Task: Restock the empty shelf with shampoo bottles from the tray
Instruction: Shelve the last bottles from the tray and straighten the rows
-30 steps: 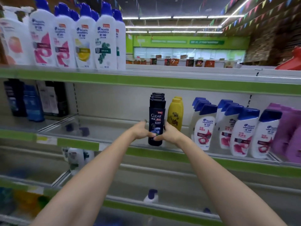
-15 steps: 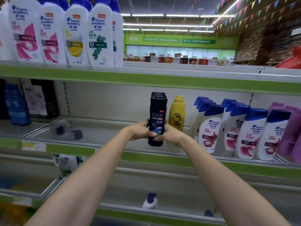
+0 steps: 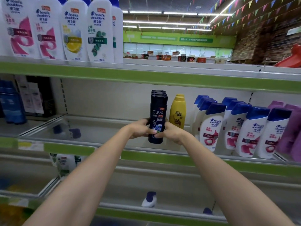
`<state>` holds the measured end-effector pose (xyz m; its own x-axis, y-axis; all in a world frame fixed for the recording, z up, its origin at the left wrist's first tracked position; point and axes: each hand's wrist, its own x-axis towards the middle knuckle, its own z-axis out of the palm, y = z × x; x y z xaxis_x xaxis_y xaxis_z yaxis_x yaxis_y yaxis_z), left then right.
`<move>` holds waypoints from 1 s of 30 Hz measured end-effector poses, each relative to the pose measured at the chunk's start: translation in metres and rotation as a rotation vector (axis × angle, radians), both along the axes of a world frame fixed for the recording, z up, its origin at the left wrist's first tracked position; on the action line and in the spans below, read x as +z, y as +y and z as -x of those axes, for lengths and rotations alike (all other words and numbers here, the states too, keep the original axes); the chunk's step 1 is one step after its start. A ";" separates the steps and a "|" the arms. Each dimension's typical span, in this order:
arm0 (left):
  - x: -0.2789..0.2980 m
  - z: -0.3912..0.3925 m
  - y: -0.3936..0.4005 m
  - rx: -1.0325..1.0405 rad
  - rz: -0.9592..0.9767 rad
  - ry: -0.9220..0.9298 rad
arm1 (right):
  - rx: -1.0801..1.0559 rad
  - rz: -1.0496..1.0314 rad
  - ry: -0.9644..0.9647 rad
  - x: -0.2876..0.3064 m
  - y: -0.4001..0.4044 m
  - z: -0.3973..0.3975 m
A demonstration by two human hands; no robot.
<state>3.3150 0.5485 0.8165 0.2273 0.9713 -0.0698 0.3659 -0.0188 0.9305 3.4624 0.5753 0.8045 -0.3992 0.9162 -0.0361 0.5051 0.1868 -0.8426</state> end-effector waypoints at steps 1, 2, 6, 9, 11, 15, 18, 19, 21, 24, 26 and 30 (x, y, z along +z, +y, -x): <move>0.001 -0.001 0.000 0.001 0.003 0.002 | -0.005 0.002 -0.006 0.001 0.000 0.001; 0.002 -0.001 -0.001 0.001 0.005 0.005 | -0.009 0.004 -0.007 0.002 0.000 0.001; 0.003 -0.001 -0.002 0.008 0.015 0.012 | -0.019 0.009 -0.012 0.004 -0.002 0.004; 0.004 -0.001 -0.003 0.012 0.026 0.027 | -0.028 0.015 -0.013 0.005 -0.005 0.003; 0.004 0.000 -0.005 0.023 0.027 0.044 | -0.039 0.018 -0.004 0.007 -0.008 0.002; 0.005 0.001 -0.010 0.121 0.014 0.121 | -0.025 0.016 -0.032 0.012 -0.020 -0.005; 0.006 0.001 -0.020 0.219 -0.007 0.173 | -0.053 -0.017 -0.074 0.015 -0.030 -0.018; 0.007 0.001 -0.024 0.242 -0.014 0.172 | -0.068 -0.033 -0.081 0.016 -0.033 -0.022; 0.009 0.001 -0.030 0.272 -0.028 0.165 | -0.101 -0.062 -0.081 0.018 -0.035 -0.028; 0.011 -0.001 -0.036 0.309 -0.069 0.185 | -0.155 -0.089 -0.055 0.019 -0.038 -0.039; 0.013 -0.004 -0.041 0.332 -0.091 0.231 | -0.181 -0.104 -0.041 0.019 -0.039 -0.044; 0.017 -0.017 -0.050 0.234 -0.043 0.287 | -0.232 -0.089 -0.041 0.013 -0.038 -0.049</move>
<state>3.3317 0.4984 0.8334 -0.0247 0.9981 -0.0568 0.6109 0.0601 0.7894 3.5117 0.5370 0.8172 -0.1777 0.9834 0.0366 0.5762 0.1341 -0.8062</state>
